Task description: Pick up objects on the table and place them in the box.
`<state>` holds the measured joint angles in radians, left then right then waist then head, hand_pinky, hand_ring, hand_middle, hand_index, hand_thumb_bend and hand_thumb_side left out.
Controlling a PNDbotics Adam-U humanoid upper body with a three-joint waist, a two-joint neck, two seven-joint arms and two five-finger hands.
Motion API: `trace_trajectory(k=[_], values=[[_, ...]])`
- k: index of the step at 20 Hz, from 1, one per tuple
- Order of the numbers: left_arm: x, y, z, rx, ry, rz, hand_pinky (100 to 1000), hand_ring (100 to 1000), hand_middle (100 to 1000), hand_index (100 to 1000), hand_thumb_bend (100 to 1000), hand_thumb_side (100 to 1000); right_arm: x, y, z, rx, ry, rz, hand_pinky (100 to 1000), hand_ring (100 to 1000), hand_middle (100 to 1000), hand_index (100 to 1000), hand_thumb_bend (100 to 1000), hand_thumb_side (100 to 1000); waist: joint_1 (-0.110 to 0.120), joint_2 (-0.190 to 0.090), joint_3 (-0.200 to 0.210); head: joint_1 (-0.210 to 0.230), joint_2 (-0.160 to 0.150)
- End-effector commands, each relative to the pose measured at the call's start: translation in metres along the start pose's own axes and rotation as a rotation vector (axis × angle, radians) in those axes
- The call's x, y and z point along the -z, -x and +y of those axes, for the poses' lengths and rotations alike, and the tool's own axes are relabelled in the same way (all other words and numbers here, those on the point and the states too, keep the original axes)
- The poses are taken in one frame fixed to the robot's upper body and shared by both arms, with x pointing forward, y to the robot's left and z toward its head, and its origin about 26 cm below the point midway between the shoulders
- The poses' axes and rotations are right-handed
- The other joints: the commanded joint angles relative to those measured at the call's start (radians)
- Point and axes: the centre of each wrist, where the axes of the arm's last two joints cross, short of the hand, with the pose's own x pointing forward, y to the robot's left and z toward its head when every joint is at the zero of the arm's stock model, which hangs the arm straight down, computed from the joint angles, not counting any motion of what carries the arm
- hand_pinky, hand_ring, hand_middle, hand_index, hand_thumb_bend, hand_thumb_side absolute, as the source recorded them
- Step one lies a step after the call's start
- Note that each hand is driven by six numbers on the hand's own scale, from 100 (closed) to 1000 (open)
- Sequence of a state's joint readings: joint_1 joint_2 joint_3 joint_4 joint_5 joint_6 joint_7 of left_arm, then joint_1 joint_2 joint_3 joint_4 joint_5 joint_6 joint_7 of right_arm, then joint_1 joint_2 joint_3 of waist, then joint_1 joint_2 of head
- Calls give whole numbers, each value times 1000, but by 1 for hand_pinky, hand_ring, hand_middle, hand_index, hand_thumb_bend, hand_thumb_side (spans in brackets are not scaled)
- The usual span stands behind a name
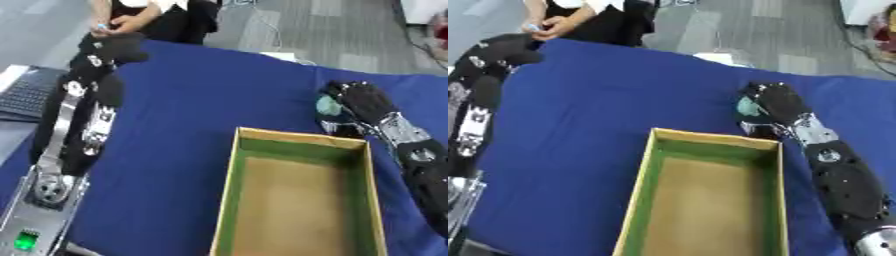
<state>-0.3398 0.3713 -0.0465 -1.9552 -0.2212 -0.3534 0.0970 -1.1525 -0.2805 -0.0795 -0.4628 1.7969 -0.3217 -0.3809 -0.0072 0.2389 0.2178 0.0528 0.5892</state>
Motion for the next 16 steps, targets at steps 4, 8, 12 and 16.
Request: trace_trajectory(k=[4, 8, 12, 16], values=[[7, -6, 6, 12, 4, -35, 843, 720, 828, 863, 287, 907, 1, 8, -6, -10, -17, 11, 100, 430, 736, 870, 260, 555, 6, -10, 1, 3, -6], [6, -6, 6, 12, 4, -33, 843, 720, 828, 863, 287, 907, -1, 9, -3, 6, -28, 34, 100, 440, 729, 854, 257, 596, 8, -11, -4, 5, -4], [5, -5, 6, 11, 3, -31, 843, 720, 828, 863, 287, 908, -2, 10, -3, -3, -16, 74, 100, 431, 674, 815, 263, 641, 11, -14, -10, 7, -1], [5, -5, 6, 11, 4, -29, 843, 721, 829, 863, 286, 907, -3, 10, -2, -8, -23, 108, 100, 363, 558, 757, 240, 637, 12, -16, -13, 9, 0]])
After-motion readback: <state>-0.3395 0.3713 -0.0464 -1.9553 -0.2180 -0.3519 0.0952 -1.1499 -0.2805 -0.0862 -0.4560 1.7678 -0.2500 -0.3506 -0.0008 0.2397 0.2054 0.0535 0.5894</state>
